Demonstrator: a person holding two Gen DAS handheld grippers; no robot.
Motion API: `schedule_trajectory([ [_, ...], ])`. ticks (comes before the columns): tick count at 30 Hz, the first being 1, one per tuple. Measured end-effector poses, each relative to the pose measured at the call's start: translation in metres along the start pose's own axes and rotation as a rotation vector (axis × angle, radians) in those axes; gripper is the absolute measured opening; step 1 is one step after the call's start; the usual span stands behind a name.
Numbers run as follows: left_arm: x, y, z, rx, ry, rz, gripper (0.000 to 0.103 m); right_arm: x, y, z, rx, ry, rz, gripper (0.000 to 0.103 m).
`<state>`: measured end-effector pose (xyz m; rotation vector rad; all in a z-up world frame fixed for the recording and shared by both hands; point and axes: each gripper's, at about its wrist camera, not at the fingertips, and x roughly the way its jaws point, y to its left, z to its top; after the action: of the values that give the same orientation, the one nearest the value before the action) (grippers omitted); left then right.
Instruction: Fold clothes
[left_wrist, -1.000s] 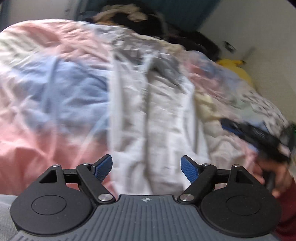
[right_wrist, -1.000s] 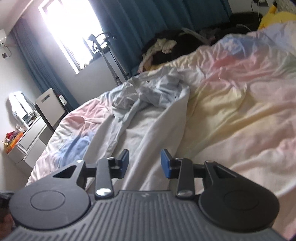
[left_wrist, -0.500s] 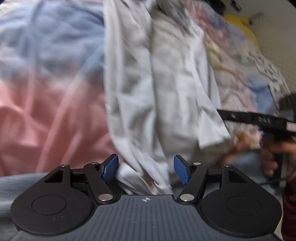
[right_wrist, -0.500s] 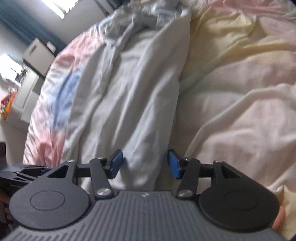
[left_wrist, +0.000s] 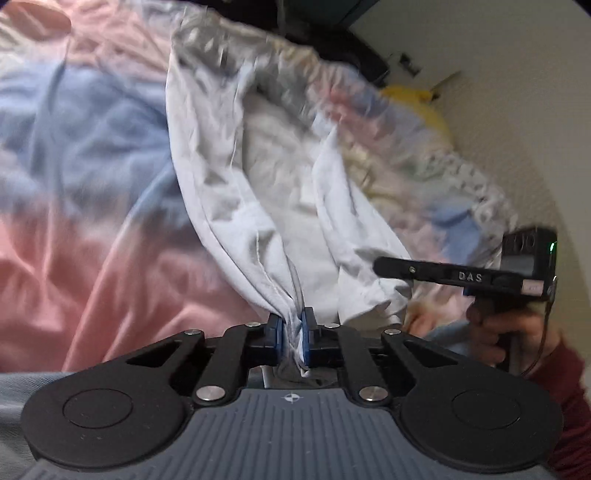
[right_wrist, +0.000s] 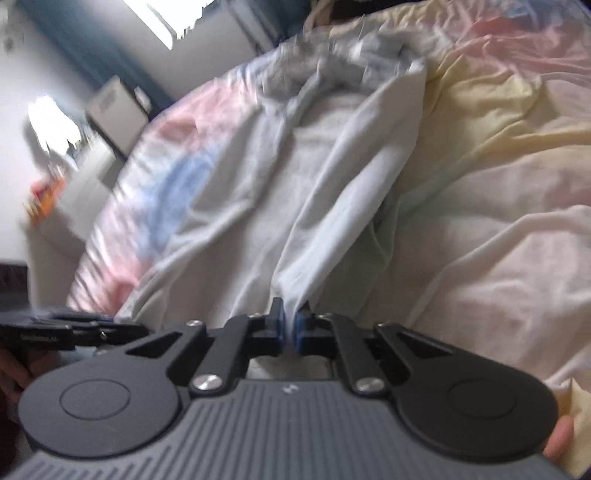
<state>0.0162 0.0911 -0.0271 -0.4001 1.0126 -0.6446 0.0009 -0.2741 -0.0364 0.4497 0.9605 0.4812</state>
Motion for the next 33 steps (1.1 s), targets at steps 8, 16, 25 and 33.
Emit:
schedule_trajectory([
  [8, -0.084, -0.033, 0.029, -0.005, -0.124, -0.044, 0.010, -0.087, 0.008, 0.017, 0.075, -0.172, 0.116, 0.005],
  [16, -0.111, -0.047, -0.029, 0.063, -0.039, -0.091, 0.011, -0.137, 0.031, -0.013, 0.027, -0.140, 0.138, 0.005],
  [25, -0.091, -0.008, -0.035, -0.050, -0.033, -0.147, 0.011, -0.125, 0.007, -0.055, 0.174, -0.103, 0.172, 0.005],
  [33, -0.045, 0.003, 0.066, -0.073, -0.184, -0.130, 0.011, -0.084, -0.021, 0.030, 0.340, -0.266, 0.120, 0.005],
])
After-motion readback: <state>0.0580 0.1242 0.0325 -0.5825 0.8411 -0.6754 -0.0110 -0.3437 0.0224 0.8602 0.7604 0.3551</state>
